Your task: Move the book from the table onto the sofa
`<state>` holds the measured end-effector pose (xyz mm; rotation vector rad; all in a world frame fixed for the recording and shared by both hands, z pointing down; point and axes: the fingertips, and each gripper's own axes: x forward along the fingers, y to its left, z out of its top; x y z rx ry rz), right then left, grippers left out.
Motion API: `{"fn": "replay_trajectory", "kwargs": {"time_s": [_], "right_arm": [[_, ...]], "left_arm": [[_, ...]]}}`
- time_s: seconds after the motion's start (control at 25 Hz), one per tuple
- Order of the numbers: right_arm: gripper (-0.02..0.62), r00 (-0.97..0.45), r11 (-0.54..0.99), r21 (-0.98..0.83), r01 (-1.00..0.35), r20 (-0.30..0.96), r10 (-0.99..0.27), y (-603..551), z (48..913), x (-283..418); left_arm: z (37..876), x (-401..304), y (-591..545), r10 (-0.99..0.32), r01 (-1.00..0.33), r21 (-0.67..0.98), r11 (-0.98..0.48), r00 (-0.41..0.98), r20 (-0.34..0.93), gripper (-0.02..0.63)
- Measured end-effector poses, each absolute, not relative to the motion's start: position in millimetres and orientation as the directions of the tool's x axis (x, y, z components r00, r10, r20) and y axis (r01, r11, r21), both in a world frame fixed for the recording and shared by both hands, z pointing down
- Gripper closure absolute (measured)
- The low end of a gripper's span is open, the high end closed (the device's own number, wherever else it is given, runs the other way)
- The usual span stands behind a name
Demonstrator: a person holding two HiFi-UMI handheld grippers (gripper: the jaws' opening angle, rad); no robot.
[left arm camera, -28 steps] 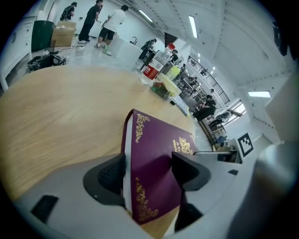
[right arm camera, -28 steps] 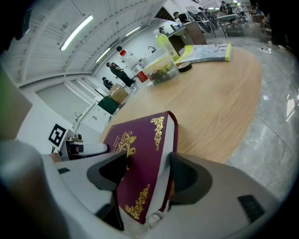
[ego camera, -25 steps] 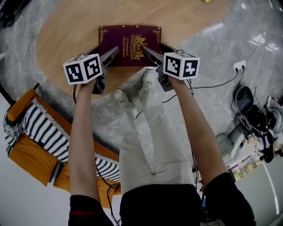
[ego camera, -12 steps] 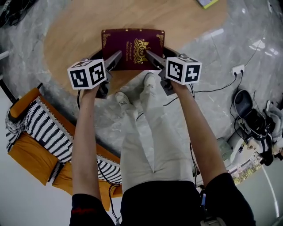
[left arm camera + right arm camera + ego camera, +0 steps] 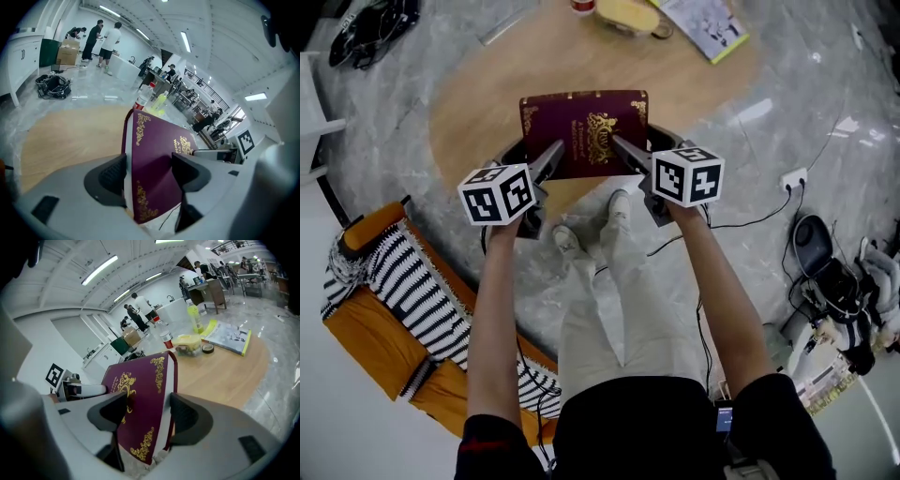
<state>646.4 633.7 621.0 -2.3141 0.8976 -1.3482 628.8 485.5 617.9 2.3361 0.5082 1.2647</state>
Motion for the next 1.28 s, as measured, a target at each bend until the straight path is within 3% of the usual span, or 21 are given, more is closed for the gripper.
{"fn": "replay_trajectory", "kwargs": {"time_s": [0.92, 1.28], "right_arm": [[0.299, 0.402, -0.711, -0.472, -0.520, 0.599, -0.692, 627.3, 426.7, 624.1], [0.299, 0.342, -0.633, -0.467, -0.618, 0.565, -0.751, 601.1, 388.2, 604.8]], "left_arm": [[419.2, 599.4, 484.7, 0.423, 0.171, 0.431, -0.886, 0.676, 0.603, 0.287], [375.9, 563.6, 463.2, 0.323, 0.098, 0.385, -0.918, 0.747, 0.581, 0.287]]}}
